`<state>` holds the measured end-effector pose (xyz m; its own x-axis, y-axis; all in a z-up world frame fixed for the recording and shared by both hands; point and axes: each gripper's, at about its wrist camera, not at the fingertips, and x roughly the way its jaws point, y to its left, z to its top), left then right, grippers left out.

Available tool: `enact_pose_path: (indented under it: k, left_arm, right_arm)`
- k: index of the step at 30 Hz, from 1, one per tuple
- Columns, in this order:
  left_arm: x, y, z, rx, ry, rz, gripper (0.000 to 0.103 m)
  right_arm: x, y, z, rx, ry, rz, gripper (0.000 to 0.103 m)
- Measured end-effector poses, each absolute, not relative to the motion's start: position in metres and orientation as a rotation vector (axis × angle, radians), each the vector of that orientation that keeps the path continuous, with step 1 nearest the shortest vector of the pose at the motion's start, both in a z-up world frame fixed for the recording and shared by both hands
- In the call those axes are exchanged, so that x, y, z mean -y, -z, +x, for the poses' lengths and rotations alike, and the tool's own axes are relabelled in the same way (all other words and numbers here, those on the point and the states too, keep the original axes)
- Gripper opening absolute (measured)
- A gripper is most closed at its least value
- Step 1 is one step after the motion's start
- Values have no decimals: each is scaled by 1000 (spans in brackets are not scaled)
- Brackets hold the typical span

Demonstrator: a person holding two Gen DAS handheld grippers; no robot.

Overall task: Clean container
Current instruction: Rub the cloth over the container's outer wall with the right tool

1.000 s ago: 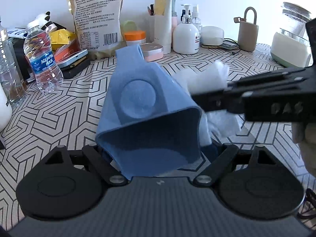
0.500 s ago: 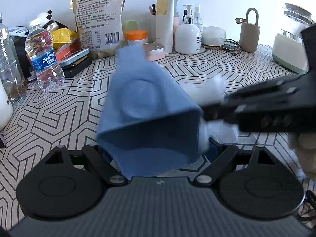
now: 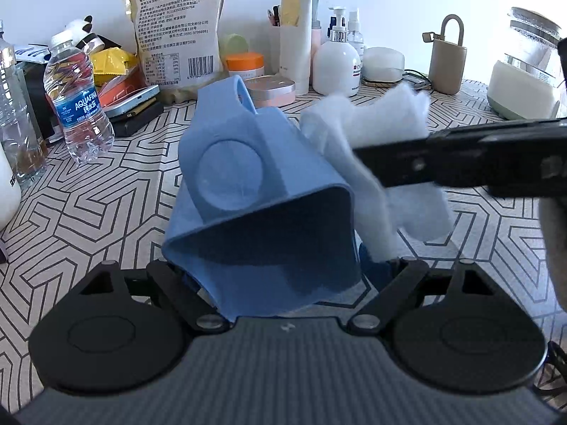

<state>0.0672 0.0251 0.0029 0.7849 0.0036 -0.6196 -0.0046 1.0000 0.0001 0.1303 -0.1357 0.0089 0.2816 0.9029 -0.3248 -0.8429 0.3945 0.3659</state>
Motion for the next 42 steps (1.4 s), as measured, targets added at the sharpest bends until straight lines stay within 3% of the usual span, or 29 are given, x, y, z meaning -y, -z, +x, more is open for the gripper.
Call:
enact_pose_path:
  k: [13,31,35,42]
  left_arm:
    - [-23,-3,67,-662,5,16,86]
    - [-28,-2,73,-665,-9,11,87]
    - [-37,-3,70,-645,-7,-47,78]
    - [-37,-3,69,-634,4,-59,76]
  right_arm:
    - [140,-9,134,-525,-1146,176,13]
    - [120,8,140,-642,-1026,-10,11]
    - [130,-2,129,-590,-1084,41,11]
    - [133,-7,128,-565,-1094,66,12]
